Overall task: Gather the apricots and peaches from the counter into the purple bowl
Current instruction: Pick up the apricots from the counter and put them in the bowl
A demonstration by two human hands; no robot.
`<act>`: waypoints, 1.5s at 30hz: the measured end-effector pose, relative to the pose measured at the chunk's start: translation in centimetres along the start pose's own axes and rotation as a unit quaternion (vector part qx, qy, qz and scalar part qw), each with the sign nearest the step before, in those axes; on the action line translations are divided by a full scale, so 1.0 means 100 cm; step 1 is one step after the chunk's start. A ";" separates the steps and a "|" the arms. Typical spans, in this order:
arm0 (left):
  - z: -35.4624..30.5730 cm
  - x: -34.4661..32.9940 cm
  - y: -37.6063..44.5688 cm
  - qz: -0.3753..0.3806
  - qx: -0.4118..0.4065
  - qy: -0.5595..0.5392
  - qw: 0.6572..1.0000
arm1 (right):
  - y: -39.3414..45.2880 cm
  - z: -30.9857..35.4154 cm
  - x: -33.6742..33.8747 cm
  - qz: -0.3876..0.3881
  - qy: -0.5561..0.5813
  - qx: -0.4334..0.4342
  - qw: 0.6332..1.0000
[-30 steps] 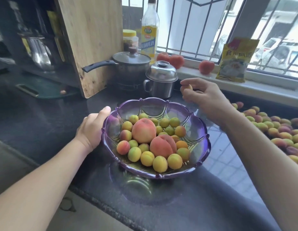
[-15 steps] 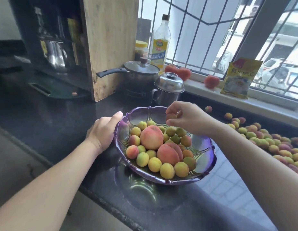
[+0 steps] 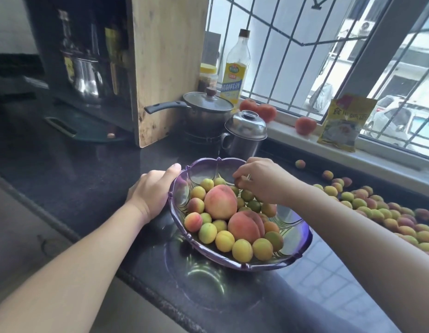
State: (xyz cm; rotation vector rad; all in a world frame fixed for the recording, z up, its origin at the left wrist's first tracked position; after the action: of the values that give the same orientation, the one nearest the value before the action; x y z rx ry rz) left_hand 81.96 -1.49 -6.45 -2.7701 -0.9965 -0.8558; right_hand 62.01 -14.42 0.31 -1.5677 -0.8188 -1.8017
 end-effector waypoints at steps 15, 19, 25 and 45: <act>0.005 -0.004 0.005 0.004 0.000 -0.004 1.000 | -0.010 -0.186 -0.038 -0.173 0.138 -0.264 0.939; 0.011 -0.007 0.010 0.007 0.000 -0.013 1.000 | 0.016 -0.207 -0.056 -0.129 0.038 -0.268 0.954; 0.019 -0.008 0.015 0.012 0.002 -0.021 1.000 | 0.040 -0.236 -0.053 -0.131 0.042 -0.313 0.940; 0.010 -0.007 0.013 0.012 -0.021 -0.012 1.000 | -0.027 -0.179 0.015 -0.313 0.333 -0.183 0.870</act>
State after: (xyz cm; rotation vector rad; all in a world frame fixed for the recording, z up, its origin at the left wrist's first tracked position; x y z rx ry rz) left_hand 82.75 -2.70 -7.52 -2.8283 -0.9573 -0.8513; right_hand 48.67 -26.75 -0.32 -0.7557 -0.6977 -2.8713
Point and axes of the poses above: each hand's wrist, its own y-axis towards the middle knuckle, its own x-axis out of the back of the hand, z = x × y, the point moved 10 cm from there along y, towards the middle knuckle, and after that the axes turned 3 degrees about y, right-handed, at the moved point
